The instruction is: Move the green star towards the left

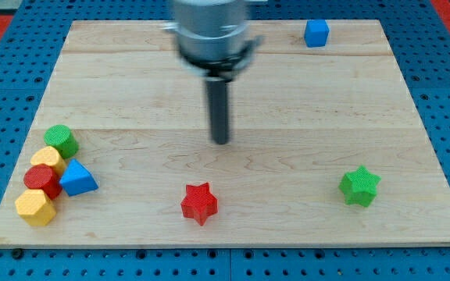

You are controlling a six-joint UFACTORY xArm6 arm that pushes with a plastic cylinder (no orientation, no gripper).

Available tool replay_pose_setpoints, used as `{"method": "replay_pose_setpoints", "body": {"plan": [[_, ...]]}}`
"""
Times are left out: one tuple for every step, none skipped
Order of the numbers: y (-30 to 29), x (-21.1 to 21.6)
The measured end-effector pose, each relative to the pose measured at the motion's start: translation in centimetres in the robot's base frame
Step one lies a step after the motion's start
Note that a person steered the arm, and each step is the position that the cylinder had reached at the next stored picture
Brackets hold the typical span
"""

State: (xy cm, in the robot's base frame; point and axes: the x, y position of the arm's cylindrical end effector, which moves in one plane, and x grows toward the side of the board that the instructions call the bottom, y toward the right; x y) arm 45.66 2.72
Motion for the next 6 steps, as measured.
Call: {"method": "replay_pose_setpoints", "body": {"plan": [[10.3,-0.5],[14.9,4.4],[17.8,8.7],[14.6,11.1],[9.7,11.6],[8.1,11.9]]}}
